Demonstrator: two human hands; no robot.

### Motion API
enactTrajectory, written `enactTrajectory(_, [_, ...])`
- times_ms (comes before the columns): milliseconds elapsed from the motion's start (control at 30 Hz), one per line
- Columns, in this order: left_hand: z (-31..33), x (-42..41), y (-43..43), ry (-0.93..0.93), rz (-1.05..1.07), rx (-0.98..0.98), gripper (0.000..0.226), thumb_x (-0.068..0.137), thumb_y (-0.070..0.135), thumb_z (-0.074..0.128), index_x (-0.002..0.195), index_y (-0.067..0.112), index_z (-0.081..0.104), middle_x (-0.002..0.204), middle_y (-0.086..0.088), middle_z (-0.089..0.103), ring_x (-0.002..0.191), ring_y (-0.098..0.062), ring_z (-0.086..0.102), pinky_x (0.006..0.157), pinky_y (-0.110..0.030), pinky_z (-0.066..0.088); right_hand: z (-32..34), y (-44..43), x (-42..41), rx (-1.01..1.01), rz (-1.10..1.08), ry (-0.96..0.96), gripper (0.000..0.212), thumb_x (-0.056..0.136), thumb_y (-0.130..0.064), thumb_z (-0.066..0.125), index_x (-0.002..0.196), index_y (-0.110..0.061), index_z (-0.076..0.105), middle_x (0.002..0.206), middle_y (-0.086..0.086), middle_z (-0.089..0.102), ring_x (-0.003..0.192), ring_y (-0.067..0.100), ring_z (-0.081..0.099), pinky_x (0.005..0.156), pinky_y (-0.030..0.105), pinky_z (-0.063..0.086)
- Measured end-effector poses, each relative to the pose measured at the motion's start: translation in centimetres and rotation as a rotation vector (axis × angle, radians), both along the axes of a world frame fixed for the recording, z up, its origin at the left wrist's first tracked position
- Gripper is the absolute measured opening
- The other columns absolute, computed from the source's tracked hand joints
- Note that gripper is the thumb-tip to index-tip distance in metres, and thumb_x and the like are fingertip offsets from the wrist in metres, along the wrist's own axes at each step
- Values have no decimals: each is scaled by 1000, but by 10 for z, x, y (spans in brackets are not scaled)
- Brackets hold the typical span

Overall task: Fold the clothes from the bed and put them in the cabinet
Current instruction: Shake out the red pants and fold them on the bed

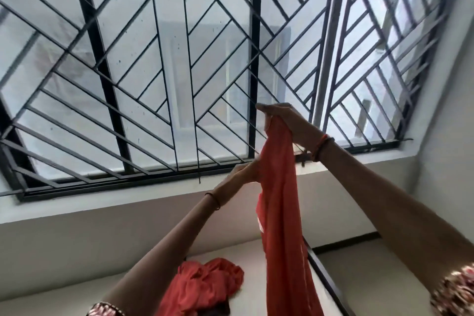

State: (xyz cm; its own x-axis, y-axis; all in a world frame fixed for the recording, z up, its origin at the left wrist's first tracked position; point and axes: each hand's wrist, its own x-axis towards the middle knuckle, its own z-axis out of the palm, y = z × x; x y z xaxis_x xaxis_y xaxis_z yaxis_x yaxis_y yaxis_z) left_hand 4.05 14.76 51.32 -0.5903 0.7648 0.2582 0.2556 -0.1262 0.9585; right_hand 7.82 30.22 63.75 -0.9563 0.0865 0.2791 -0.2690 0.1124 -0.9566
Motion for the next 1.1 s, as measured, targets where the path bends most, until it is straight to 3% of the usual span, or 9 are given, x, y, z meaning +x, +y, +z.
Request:
enactTrajectory(133, [9, 21, 7, 140, -80, -184, 92, 63, 87, 46, 100, 5, 65, 93, -6, 66, 88, -14, 61, 96, -34, 50, 39, 7, 32, 62, -82, 58, 43, 89, -26, 62, 55, 1, 56, 39, 3, 54, 32, 12, 50, 39, 15, 42])
enactTrajectory(200, [8, 32, 9, 188, -138, -300, 87, 65, 86, 46, 101, 9, 66, 97, -4, 65, 89, -8, 61, 94, -29, 51, 52, 14, 48, 44, -116, 68, 45, 89, -28, 62, 55, 2, 55, 37, 4, 53, 31, 12, 49, 38, 15, 41])
enactTrajectory(333, [-1, 55, 18, 216, -210, -393, 47, 88, 41, 61, 132, 24, 52, 127, 3, 58, 114, -10, 58, 98, -29, 49, 63, 32, 70, 44, -148, 111, 49, 86, -31, 65, 42, -9, 60, 37, 5, 53, 33, 13, 50, 39, 16, 42])
enactTrajectory(500, [-12, 72, 34, 257, -265, -339, 47, 88, 8, 63, 132, 14, 47, 118, -5, 61, 98, -2, 63, 86, -24, 54, 60, 53, 83, 70, -199, 100, 48, 83, -36, 68, 45, -8, 61, 41, 8, 55, 35, 15, 51, 41, 18, 44])
enactTrajectory(600, [-15, 69, 37, 392, -234, -408, 37, 84, 13, 68, 119, 8, 55, 105, -8, 62, 88, -5, 56, 83, -30, 53, 50, 66, 90, 132, -167, 77, 44, 74, -42, 72, 53, -4, 60, 45, 8, 58, 39, 16, 54, 44, 19, 45])
enactTrajectory(700, [-13, 60, 34, 753, -162, -510, 38, 80, 35, 65, 103, 5, 60, 91, -4, 54, 79, -8, 47, 73, -30, 42, 35, 85, 96, 246, -50, 16, 42, 66, -48, 78, 68, -7, 67, 60, 5, 64, 52, 14, 59, 52, 21, 48])
enactTrajectory(833, [-11, 35, 21, 1268, 9, -786, 55, 70, 62, 54, 111, 27, 63, 129, 3, 48, 124, -17, 41, 109, -38, 23, 21, 102, 110, 558, 82, -116, 17, 77, -29, 74, 81, -13, 71, 78, 1, 69, 71, 10, 63, 63, 19, 48])
enactTrajectory(933, [-3, 23, 10, 1404, -53, -772, 44, 80, 49, 64, 117, 26, 61, 143, 10, 41, 142, -10, 22, 117, -39, 3, 17, 110, 120, 869, 59, -243, 14, 79, -14, 74, 92, -11, 73, 81, -7, 73, 72, -2, 63, 65, 12, 45])
enactTrajectory(1100, [21, 13, -6, 1496, -80, -738, 47, 73, 64, 58, 92, 22, 67, 121, 6, 58, 125, -17, 45, 109, -34, 16, 0, 126, 115, 1113, 69, -385, 15, 78, -13, 76, 89, -12, 67, 79, 1, 68, 66, 0, 60, 63, 17, 47])
